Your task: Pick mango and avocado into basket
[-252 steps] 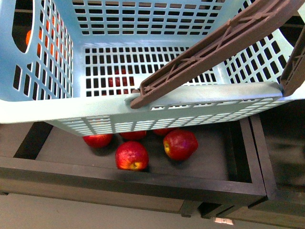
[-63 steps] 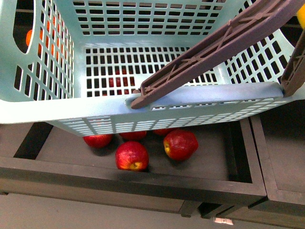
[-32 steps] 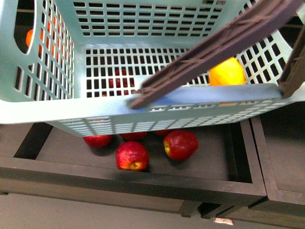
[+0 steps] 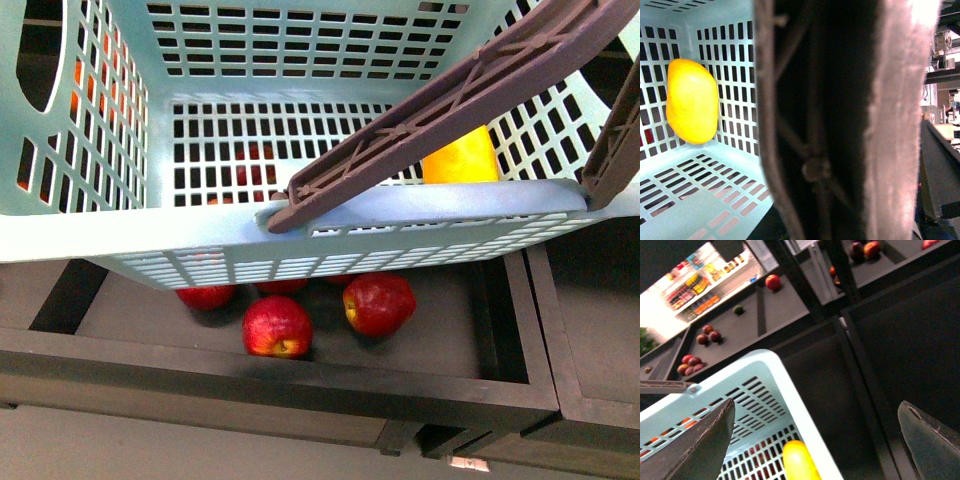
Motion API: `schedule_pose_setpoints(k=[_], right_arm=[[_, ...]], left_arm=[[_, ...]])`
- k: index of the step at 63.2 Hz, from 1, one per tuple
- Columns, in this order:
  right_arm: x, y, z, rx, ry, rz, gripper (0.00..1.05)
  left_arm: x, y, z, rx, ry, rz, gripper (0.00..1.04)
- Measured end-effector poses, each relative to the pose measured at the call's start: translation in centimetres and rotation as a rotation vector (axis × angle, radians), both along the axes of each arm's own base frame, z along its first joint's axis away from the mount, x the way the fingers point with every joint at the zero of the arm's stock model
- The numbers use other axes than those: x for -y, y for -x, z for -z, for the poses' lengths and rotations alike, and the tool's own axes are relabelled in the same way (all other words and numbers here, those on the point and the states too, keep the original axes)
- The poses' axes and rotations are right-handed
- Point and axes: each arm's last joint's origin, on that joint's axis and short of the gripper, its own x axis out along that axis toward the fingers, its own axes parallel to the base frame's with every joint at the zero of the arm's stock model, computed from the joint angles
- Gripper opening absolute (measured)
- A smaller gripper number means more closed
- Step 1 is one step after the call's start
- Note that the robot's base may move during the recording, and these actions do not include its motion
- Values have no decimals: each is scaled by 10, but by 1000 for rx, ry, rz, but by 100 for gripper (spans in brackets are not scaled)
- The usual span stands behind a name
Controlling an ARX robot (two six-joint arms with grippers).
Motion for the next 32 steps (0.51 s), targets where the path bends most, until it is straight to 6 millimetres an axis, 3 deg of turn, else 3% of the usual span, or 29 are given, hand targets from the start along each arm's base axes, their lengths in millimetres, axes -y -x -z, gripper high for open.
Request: schedule_pose_setpoints(k=[14,23,32], right_arm=[[15,43,30,-76,-20,74,95],[11,54,40,157,250,-79,74],[11,68,51,190,440,-89,51]], left_arm=[[0,0,0,1,-1,-1,13],[0,0,0,2,-2,-1,13],[0,0,0,-1,0,-3,13]])
